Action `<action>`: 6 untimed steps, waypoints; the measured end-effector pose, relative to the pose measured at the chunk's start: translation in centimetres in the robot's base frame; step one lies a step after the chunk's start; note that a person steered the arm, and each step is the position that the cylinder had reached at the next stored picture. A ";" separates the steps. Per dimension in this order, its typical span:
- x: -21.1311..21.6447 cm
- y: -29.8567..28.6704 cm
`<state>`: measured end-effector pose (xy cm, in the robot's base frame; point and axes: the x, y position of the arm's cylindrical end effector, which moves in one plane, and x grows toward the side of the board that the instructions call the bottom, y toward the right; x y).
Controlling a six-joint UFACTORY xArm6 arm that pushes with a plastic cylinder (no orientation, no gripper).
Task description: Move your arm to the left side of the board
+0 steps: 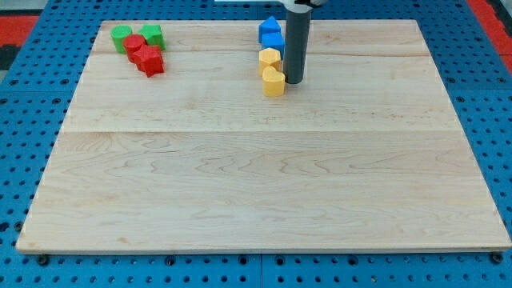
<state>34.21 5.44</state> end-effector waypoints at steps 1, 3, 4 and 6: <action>0.2 -0.7; 2.5 0.1; 9.0 1.7; 6.5 -25.1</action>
